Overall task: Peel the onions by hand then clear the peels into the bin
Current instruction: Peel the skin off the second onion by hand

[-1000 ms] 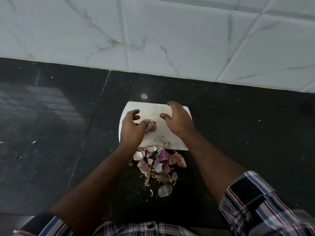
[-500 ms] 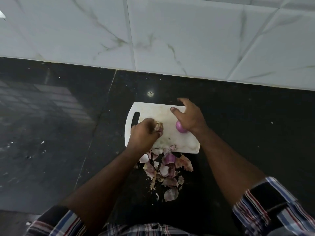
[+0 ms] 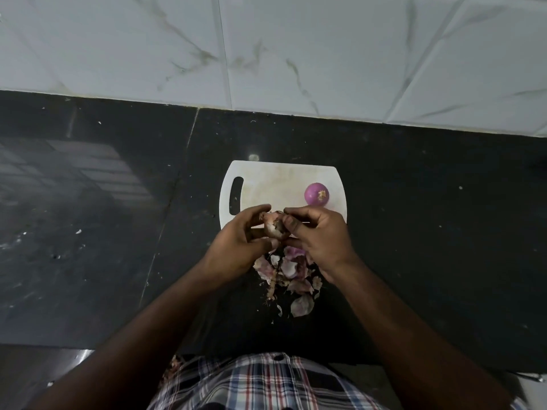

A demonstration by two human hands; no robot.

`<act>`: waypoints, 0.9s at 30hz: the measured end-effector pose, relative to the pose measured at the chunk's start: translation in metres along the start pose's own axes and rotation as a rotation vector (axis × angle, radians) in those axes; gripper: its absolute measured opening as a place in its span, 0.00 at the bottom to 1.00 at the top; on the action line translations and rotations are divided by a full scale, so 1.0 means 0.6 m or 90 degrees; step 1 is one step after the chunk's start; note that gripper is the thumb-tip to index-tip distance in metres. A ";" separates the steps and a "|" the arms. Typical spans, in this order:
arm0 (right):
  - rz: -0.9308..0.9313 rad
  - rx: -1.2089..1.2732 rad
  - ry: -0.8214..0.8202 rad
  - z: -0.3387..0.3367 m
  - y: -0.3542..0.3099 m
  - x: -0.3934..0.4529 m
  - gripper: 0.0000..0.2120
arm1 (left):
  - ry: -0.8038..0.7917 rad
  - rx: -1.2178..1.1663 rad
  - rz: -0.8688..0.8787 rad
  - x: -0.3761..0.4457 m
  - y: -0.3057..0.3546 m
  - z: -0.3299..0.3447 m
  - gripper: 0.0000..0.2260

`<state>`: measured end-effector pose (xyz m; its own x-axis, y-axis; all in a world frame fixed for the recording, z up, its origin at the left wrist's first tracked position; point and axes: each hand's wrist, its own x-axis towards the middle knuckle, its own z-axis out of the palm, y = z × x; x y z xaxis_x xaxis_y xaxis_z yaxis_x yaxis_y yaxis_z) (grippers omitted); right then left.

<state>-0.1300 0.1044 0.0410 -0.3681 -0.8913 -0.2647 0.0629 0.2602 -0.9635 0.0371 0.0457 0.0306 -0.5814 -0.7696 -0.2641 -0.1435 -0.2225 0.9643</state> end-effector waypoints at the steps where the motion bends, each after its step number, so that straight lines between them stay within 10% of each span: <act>1: -0.017 -0.020 0.015 0.005 0.001 -0.008 0.06 | -0.012 -0.038 -0.004 -0.008 -0.005 0.000 0.27; 13: -0.168 -0.353 -0.009 0.033 -0.021 -0.065 0.10 | -0.047 -0.065 0.024 -0.048 -0.014 -0.009 0.22; 27: -0.089 -0.223 0.000 0.023 -0.028 -0.077 0.13 | -0.078 -0.256 -0.035 -0.061 -0.002 -0.022 0.19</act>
<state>-0.1012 0.1360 0.0688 -0.3514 -0.9270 -0.1312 -0.3087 0.2470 -0.9185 0.0692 0.0662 0.0388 -0.6756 -0.6789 -0.2874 0.1324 -0.4953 0.8586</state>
